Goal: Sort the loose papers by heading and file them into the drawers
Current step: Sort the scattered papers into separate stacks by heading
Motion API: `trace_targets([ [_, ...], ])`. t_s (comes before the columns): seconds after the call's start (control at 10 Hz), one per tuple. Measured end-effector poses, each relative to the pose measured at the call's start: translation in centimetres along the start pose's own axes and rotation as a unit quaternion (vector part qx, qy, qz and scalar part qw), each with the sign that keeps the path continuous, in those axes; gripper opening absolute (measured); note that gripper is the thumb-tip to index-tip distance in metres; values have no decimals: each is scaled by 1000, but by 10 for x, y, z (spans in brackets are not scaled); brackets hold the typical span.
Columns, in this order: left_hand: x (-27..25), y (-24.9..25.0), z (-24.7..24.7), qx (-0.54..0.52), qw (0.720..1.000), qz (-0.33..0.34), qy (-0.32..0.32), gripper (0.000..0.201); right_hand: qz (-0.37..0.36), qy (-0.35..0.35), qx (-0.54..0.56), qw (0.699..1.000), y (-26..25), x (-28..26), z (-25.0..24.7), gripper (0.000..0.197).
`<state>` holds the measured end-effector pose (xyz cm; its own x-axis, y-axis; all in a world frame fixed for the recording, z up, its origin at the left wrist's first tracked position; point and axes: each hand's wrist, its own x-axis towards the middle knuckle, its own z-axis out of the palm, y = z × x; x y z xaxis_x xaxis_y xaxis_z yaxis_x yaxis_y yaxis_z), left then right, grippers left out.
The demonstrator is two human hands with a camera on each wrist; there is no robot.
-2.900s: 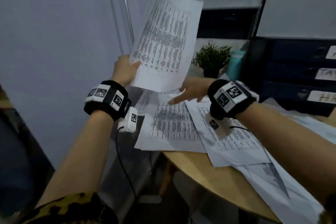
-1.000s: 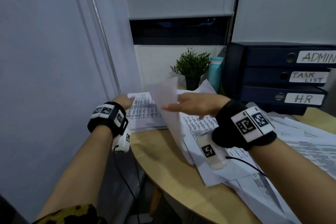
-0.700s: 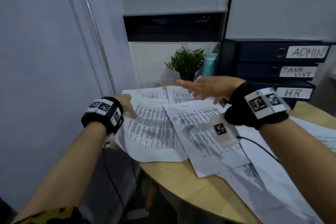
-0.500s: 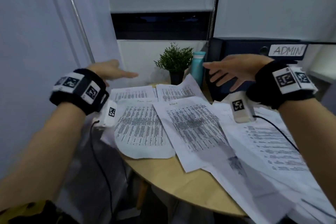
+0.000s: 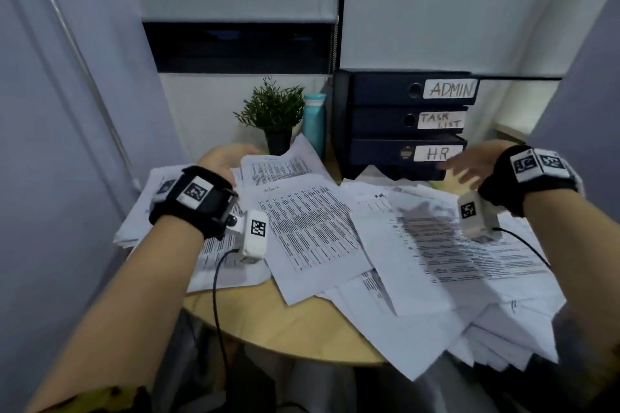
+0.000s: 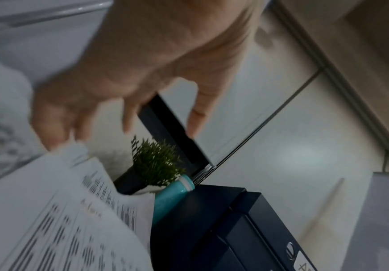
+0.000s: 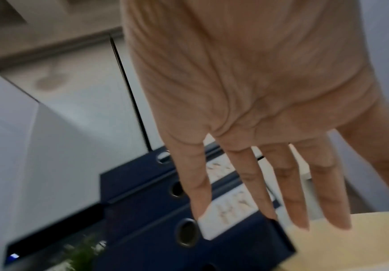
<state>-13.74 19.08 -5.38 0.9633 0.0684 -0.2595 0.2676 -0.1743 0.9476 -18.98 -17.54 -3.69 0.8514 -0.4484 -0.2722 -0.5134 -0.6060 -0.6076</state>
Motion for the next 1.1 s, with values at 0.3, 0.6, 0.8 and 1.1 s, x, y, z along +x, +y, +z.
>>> trace_targets([
  [0.3,28,-54,20,-70,995,-71,-4,23,87,7,-212,973,59,15,1,72],
  [0.6,-9,-54,66,-142,984,-34,-104,15,51,-22,-264,963,34,17,22,48],
  [0.8,-4,-51,67,-105,993,-12,-52,18,38,-24,-290,956,29,19,28,67],
  [1.1,0,-38,70,19,991,-60,-115,7,-9,-22,-260,965,57,43,17,73],
])
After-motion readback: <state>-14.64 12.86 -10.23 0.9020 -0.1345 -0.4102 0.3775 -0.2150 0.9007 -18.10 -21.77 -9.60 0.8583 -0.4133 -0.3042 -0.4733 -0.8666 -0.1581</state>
